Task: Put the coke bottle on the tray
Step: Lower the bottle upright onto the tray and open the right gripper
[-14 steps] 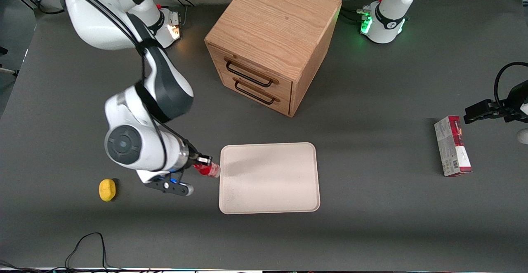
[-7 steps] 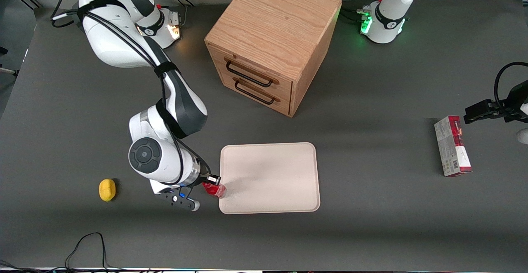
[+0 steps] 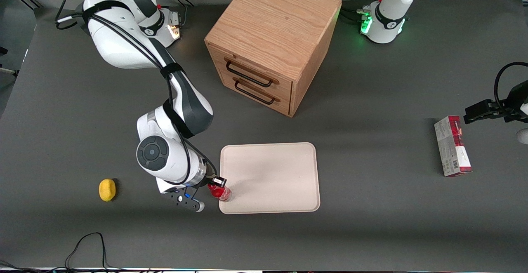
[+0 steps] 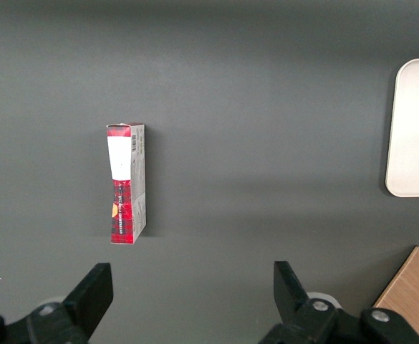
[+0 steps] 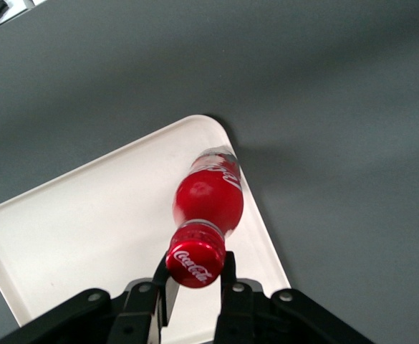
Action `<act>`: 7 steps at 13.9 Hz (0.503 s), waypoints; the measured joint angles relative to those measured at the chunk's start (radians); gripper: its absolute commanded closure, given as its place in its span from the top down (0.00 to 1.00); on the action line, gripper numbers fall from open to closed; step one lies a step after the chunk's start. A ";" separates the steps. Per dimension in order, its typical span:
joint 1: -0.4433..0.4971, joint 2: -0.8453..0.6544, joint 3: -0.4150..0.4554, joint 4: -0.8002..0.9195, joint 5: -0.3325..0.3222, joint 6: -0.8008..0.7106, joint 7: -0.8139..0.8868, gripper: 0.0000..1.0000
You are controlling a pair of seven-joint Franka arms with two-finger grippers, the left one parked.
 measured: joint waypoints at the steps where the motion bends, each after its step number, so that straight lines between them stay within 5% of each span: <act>1: 0.003 0.003 0.000 0.001 0.000 0.014 0.018 0.00; 5: 0.012 0.020 0.000 0.004 0.000 0.034 0.039 0.02; 6: 0.015 0.025 0.000 0.005 0.000 0.038 0.040 0.63; 7: 0.016 0.026 0.000 0.007 -0.001 0.043 0.042 0.99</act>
